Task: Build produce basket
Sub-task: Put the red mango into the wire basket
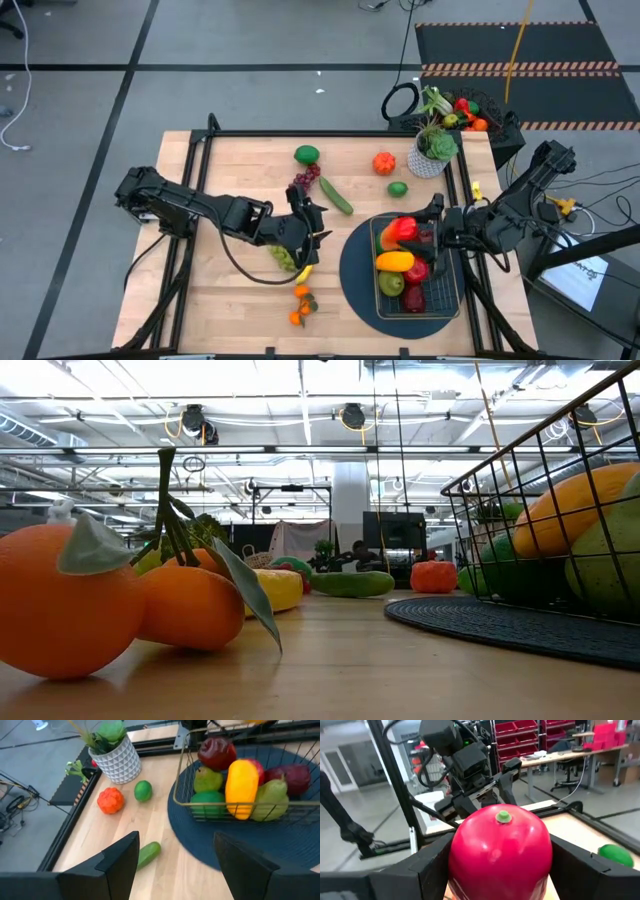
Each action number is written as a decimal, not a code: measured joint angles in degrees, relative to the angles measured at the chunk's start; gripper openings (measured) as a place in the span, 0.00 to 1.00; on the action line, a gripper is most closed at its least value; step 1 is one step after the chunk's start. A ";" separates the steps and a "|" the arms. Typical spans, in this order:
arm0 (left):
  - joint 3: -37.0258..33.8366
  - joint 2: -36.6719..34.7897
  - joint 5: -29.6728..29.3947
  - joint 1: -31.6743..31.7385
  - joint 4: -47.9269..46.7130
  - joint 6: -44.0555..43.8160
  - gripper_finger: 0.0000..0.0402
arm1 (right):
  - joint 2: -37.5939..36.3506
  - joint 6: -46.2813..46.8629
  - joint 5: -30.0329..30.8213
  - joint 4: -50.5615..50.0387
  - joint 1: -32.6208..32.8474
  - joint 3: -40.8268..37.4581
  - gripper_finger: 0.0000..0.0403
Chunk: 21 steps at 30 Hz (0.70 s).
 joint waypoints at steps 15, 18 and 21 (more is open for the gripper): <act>-3.83 -7.14 -3.66 -1.10 -9.82 -1.78 0.45 | 2.34 21.54 -2.02 -8.60 4.16 -0.02 0.68; -10.75 -10.94 -3.64 -1.07 -1.26 1.06 0.42 | 3.45 27.78 -3.04 -10.73 6.00 0.00 0.68; -16.84 -14.94 -3.64 -0.57 5.84 3.49 0.39 | 4.55 33.78 -5.28 -12.48 7.48 0.00 0.68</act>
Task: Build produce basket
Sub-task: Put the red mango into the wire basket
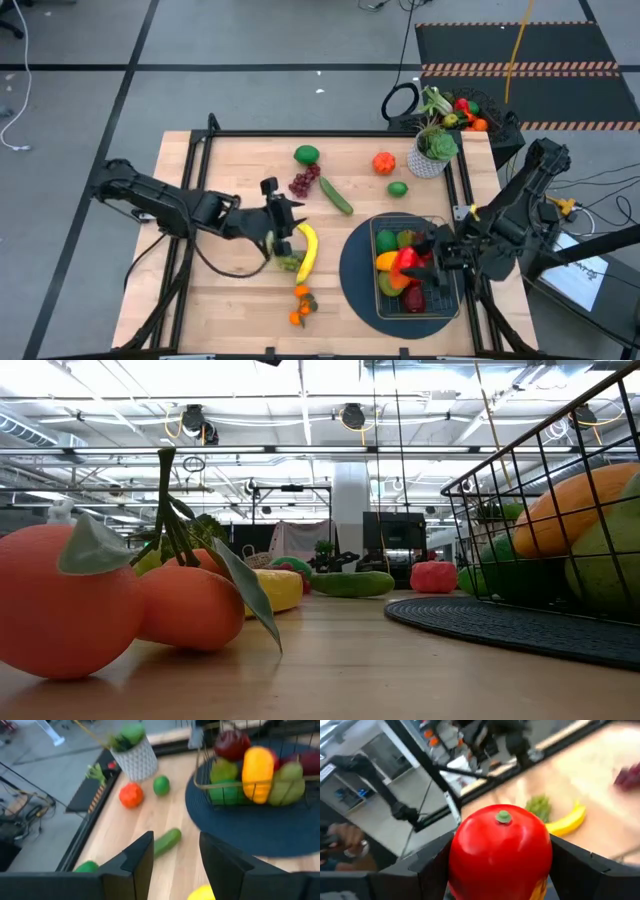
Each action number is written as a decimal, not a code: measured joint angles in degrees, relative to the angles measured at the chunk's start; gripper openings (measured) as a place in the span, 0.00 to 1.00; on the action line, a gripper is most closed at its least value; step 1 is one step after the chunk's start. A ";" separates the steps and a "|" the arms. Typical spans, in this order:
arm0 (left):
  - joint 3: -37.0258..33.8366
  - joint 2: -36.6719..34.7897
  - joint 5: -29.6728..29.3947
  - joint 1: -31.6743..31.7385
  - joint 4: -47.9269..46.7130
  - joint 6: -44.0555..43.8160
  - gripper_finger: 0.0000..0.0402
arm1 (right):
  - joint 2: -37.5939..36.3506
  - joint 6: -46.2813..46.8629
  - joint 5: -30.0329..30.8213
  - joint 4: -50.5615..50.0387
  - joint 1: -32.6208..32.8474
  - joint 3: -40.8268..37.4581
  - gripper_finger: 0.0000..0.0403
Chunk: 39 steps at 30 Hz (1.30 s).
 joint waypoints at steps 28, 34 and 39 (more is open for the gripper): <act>-5.71 -6.13 3.23 1.70 4.49 -0.70 0.38 | 4.51 39.73 -25.65 -33.90 1.51 0.00 0.68; -5.71 -6.13 3.23 1.70 4.60 -0.70 0.38 | 5.62 36.81 -26.72 -33.72 1.45 0.00 0.76; -5.71 -6.13 3.23 1.84 4.57 -0.78 0.38 | 5.51 35.46 -26.74 -33.92 1.44 0.00 0.88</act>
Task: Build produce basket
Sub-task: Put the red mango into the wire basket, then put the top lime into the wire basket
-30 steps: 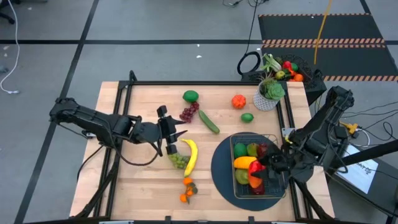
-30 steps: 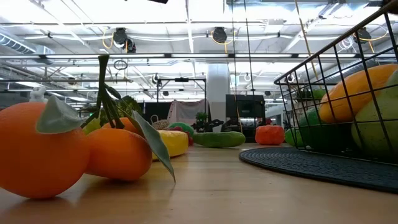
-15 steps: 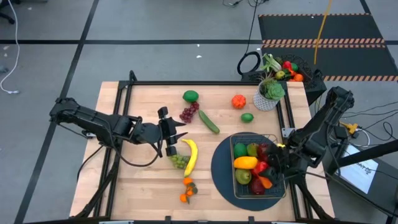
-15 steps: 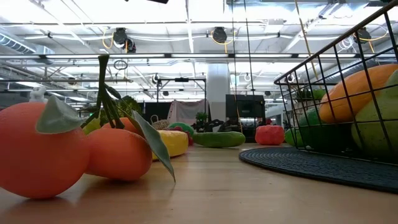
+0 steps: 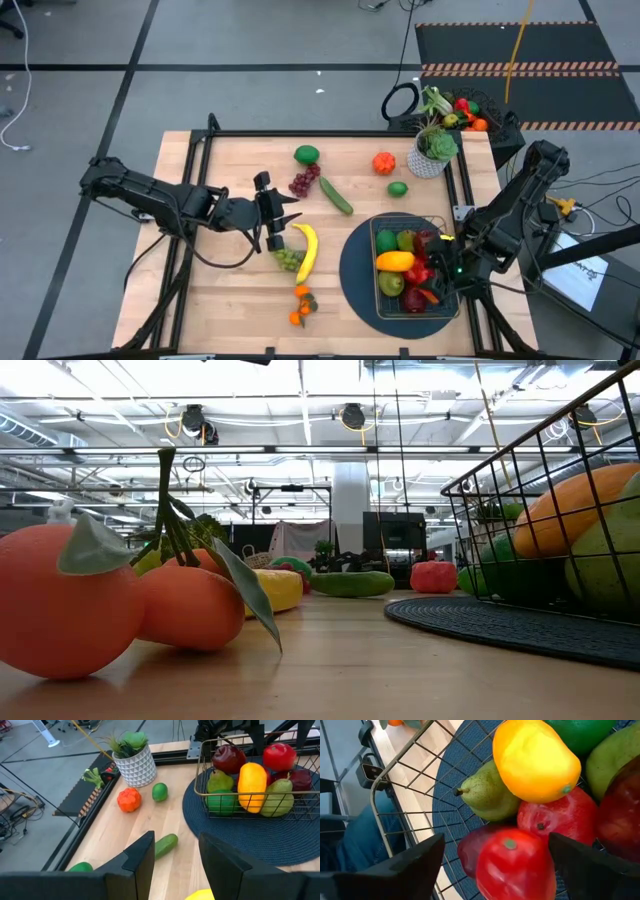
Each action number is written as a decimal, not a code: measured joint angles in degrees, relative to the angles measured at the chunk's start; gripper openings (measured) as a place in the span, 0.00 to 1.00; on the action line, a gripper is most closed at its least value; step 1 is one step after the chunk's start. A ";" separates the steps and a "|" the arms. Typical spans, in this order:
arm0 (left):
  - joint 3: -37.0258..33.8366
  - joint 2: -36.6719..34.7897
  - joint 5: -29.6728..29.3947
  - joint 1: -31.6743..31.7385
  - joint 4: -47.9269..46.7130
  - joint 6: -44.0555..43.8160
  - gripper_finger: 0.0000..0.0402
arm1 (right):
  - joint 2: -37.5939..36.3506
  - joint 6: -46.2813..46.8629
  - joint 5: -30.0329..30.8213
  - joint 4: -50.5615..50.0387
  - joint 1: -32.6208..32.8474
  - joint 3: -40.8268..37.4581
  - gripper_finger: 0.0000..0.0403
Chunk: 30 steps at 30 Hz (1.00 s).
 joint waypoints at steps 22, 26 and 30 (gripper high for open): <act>-0.02 6.95 4.03 1.17 -1.60 2.47 0.62 | -5.23 -25.74 27.90 8.20 0.00 0.00 0.84; -0.02 10.27 10.81 2.63 -2.38 6.45 0.69 | -5.23 -31.78 36.28 10.27 -0.47 -0.09 0.84; -0.02 13.66 14.27 4.77 -2.42 8.45 0.70 | -5.18 -39.06 39.52 17.06 -1.96 -2.56 0.84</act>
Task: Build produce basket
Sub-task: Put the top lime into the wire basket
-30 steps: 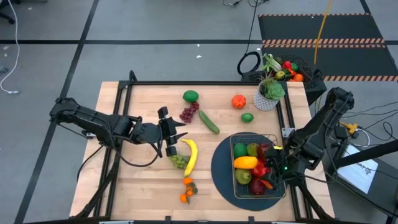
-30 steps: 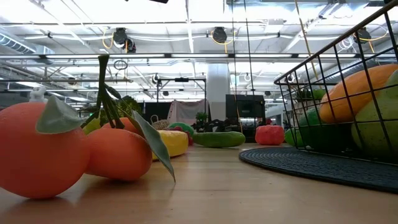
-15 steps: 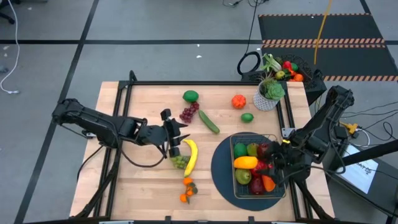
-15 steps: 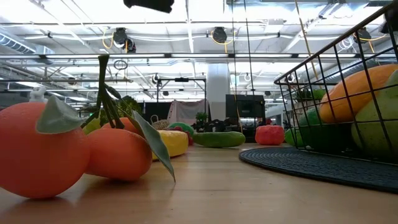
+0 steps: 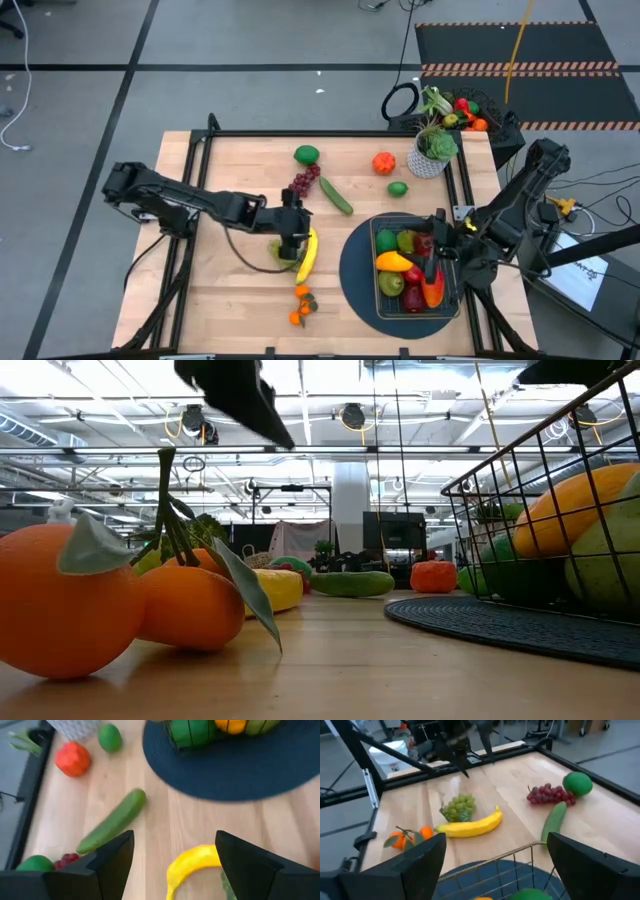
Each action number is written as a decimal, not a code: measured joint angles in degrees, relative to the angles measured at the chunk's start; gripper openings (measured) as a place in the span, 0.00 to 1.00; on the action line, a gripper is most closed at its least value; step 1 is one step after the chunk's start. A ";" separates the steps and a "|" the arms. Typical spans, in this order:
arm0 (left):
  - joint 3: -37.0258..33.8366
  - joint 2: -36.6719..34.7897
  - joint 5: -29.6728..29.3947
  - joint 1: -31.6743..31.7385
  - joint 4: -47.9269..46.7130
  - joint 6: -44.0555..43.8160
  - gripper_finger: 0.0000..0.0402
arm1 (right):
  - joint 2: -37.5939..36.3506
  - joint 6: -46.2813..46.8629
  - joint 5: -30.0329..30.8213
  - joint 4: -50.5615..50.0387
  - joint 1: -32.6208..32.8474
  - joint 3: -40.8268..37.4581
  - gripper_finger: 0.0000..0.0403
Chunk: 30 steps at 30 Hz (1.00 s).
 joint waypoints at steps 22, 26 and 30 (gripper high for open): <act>0.00 12.81 7.38 4.61 -4.63 12.56 0.50 | 0.00 -22.95 -10.84 24.73 -8.89 -7.05 0.84; 0.04 10.07 -1.86 5.31 -5.71 10.40 0.49 | -0.02 -26.01 -10.84 25.13 -9.90 -7.05 0.84; 0.04 7.82 -5.08 10.13 -4.43 9.74 0.51 | -0.04 -31.27 -10.84 26.70 -11.59 -7.05 0.84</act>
